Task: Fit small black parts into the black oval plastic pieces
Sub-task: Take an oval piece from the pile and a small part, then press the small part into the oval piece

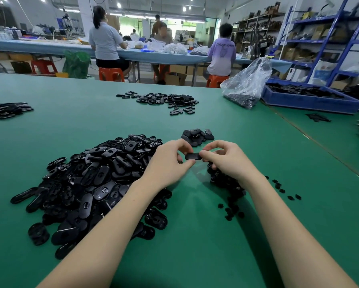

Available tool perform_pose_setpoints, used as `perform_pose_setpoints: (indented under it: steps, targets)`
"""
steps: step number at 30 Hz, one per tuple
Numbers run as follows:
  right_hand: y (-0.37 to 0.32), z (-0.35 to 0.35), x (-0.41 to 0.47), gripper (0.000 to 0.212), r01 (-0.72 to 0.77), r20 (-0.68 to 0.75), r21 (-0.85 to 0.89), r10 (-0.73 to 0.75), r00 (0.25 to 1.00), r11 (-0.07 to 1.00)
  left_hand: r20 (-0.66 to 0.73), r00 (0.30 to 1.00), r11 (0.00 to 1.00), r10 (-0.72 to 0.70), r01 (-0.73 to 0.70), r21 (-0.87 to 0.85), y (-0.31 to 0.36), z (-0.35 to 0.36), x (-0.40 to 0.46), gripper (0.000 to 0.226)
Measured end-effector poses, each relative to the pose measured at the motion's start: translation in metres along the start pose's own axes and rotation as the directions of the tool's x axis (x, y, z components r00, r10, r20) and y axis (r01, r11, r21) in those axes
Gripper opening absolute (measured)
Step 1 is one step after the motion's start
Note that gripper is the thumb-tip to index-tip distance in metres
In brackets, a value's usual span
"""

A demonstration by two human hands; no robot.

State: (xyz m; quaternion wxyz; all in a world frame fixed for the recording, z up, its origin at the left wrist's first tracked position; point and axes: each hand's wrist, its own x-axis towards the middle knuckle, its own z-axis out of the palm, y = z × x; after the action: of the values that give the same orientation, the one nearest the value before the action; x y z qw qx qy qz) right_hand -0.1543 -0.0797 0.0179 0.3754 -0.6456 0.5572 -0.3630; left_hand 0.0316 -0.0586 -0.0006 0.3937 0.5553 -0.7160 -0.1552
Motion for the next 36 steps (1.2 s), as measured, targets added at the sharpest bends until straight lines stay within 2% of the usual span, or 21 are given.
perform_pose_setpoints:
  steps: [3, 9, 15, 17, 21, 25, 28, 36]
  targets:
    - [0.001, -0.006, 0.001, 0.013, 0.008, -0.011, -0.112, -0.010, 1.000, 0.994, -0.031, 1.000, 0.999, -0.002, 0.004, 0.050, -0.001, -0.002, 0.001, 0.020]
    - [0.005, -0.018, 0.000, 0.009, -0.009, 0.009, -0.151, 0.011, 1.000, 0.989, -0.112, 0.992, 0.992, -0.065, 0.076, 0.104, -0.003, -0.003, 0.015, 0.023]
    - [0.004, -0.022, 0.000, 0.007, -0.014, 0.007, -0.143, 0.016, 1.000, 0.990, -0.047, 0.992, 0.982, -0.116, 0.122, 0.142, 0.009, 0.006, 0.075, 0.018]
    - [0.005, -0.023, 0.000, 0.007, -0.014, 0.008, -0.150, 0.016, 1.000, 0.989, -0.069, 0.990, 0.981, -0.126, 0.135, 0.142, 0.015, 0.018, 0.096, 0.018]
    - [0.008, -0.024, 0.001, 0.007, -0.014, 0.011, -0.170, 0.016, 1.000, 0.985, -0.111, 0.991, 0.939, -0.079, 0.111, 0.326, 0.016, 0.043, 0.119, 0.009]
    - [0.011, -0.027, 0.002, 0.009, -0.021, 0.007, -0.177, 0.023, 1.000, 0.984, -0.104, 0.985, 0.890, -0.137, 0.169, 0.423, 0.005, 0.055, 0.127, 0.006]
    - [0.012, -0.027, 0.003, 0.009, -0.023, 0.008, -0.188, 0.025, 1.000, 0.982, -0.115, 0.974, 0.896, -0.194, 0.224, 0.385, -0.004, 0.057, 0.128, 0.008]
    - [0.010, -0.027, 0.002, 0.010, -0.030, 0.027, -0.232, 0.037, 0.999, 0.972, -0.160, 0.950, 0.953, -0.269, 0.287, 0.100, -0.009, 0.044, 0.106, 0.012]
